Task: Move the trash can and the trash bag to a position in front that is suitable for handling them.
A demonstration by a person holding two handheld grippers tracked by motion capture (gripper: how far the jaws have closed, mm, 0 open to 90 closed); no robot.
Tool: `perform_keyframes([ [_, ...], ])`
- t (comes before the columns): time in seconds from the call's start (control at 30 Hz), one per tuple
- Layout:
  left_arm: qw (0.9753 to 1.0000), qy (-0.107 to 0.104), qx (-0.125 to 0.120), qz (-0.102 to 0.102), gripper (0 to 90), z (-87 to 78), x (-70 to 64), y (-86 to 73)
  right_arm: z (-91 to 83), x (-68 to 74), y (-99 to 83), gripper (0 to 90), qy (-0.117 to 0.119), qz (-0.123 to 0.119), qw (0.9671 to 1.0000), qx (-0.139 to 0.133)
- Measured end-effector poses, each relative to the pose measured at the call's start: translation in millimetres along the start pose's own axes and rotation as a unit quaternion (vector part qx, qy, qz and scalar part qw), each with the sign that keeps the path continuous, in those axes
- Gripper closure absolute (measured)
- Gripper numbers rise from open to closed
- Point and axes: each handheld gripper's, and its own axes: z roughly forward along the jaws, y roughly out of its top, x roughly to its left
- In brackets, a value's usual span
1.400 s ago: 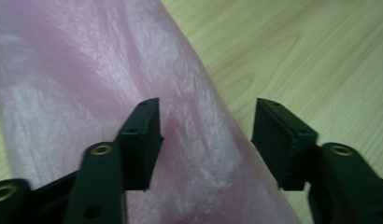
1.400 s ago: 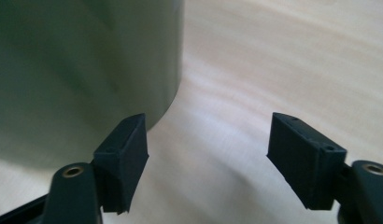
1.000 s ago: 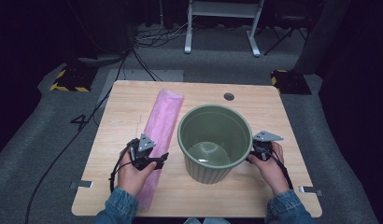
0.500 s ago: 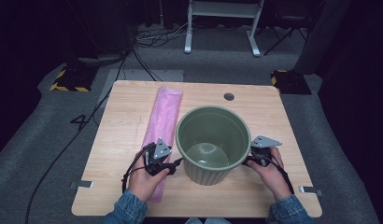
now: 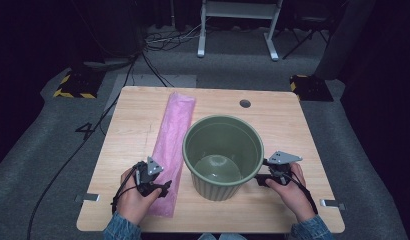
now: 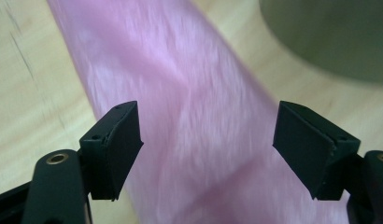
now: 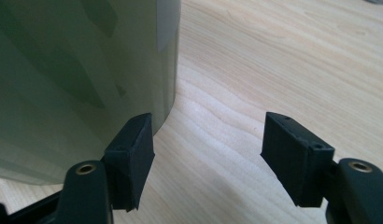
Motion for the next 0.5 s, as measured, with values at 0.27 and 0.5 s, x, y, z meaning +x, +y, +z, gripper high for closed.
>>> perform_keyframes([
  [0.27, 0.9979, 0.041, 0.043, -0.025, 24.3, -15.6, 22.2, -46.1, -1.9, 0.5, -4.7, 33.3, 0.002, 0.007, 1.0, -0.004],
  [0.5, 0.9912, 0.094, 0.055, -0.076, 26.3, -38.3, 50.2, -57.3, -2.0, -1.0, -6.3, 33.1, 0.001, 0.014, 0.9999, -0.003],
])
